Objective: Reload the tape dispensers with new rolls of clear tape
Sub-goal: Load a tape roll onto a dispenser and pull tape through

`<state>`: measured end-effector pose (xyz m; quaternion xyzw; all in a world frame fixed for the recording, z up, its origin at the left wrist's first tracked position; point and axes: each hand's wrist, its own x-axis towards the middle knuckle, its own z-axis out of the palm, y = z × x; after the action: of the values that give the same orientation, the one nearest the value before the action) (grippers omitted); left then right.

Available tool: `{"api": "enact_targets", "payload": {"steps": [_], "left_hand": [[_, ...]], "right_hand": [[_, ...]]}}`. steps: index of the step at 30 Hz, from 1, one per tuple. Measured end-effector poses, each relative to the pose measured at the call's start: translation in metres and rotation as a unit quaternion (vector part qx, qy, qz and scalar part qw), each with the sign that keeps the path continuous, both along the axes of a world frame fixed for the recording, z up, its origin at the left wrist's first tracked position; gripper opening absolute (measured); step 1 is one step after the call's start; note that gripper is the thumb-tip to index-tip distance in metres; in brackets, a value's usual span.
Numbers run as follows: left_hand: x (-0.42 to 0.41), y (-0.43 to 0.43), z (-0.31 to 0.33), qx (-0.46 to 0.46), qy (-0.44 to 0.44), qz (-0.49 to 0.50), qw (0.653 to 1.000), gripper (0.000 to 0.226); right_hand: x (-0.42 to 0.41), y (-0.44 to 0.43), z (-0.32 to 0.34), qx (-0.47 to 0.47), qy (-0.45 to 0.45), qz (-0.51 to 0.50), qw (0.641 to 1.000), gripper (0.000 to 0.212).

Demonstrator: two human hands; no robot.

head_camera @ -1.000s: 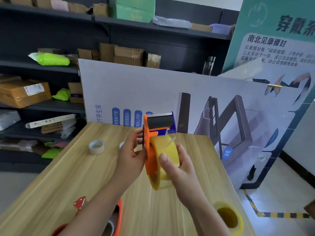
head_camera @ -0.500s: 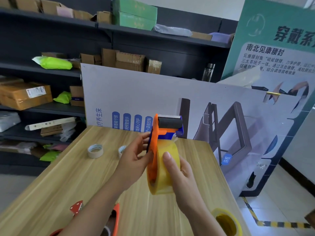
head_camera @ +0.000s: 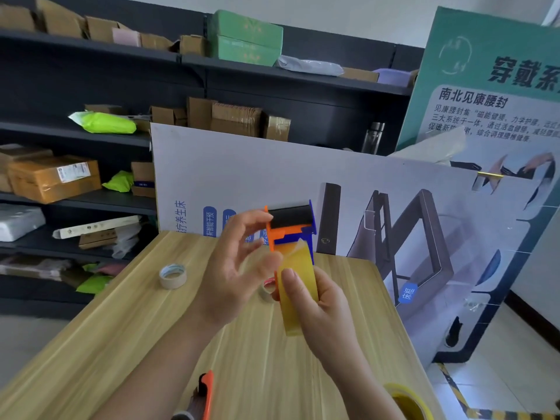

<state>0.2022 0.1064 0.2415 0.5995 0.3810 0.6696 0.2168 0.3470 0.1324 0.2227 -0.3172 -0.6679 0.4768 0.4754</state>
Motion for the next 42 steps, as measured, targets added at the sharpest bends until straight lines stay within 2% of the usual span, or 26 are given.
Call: {"api": "enact_targets", "payload": {"steps": [2, 4, 7, 9, 14, 18, 22, 29, 34, 39, 42], "left_hand": [[0.002, -0.003, 0.009, 0.014, 0.110, 0.068, 0.991, 0.050], [0.004, -0.003, 0.015, 0.004, 0.180, 0.129, 0.975, 0.041], [0.007, -0.002, 0.020, -0.028, 0.189, 0.177, 0.966, 0.018], [0.005, -0.001, 0.021, -0.030, 0.192, 0.201, 0.960, 0.012], [0.008, -0.001, 0.027, -0.026, 0.222, 0.243, 0.944, 0.015], [0.010, 0.000, 0.027, 0.017, 0.321, 0.304, 0.897, 0.021], [0.008, 0.001, 0.031, 0.016, 0.354, 0.345, 0.869, 0.017], [0.001, 0.005, 0.042, -0.002, 0.367, 0.343, 0.864, 0.018], [-0.008, 0.011, 0.049, -0.017, 0.360, 0.345, 0.867, 0.020], [-0.018, 0.013, 0.059, -0.044, 0.359, 0.307, 0.880, 0.018], [-0.019, 0.013, 0.062, -0.064, 0.380, 0.275, 0.881, 0.016]], "right_hand": [[0.001, 0.000, 0.001, 0.023, -0.008, -0.007, 1.000, 0.063], [0.001, 0.001, 0.001, 0.034, -0.013, -0.010, 0.999, 0.063], [0.000, 0.001, 0.001, 0.041, -0.017, -0.009, 0.999, 0.054], [0.001, 0.002, -0.002, 0.042, -0.020, -0.009, 0.999, 0.055], [0.001, 0.004, -0.005, 0.047, -0.040, -0.011, 0.998, 0.062], [0.000, 0.003, -0.003, 0.059, -0.054, -0.015, 0.997, 0.061], [0.000, 0.001, -0.005, 0.061, -0.080, -0.021, 0.995, 0.062], [0.000, -0.003, -0.006, 0.044, -0.102, -0.008, 0.994, 0.061], [0.002, -0.006, -0.005, 0.001, -0.098, 0.037, 0.995, 0.054], [0.002, -0.007, -0.011, -0.055, -0.134, 0.095, 0.985, 0.043], [0.001, -0.008, -0.012, -0.098, -0.092, 0.083, 0.987, 0.041]]}}
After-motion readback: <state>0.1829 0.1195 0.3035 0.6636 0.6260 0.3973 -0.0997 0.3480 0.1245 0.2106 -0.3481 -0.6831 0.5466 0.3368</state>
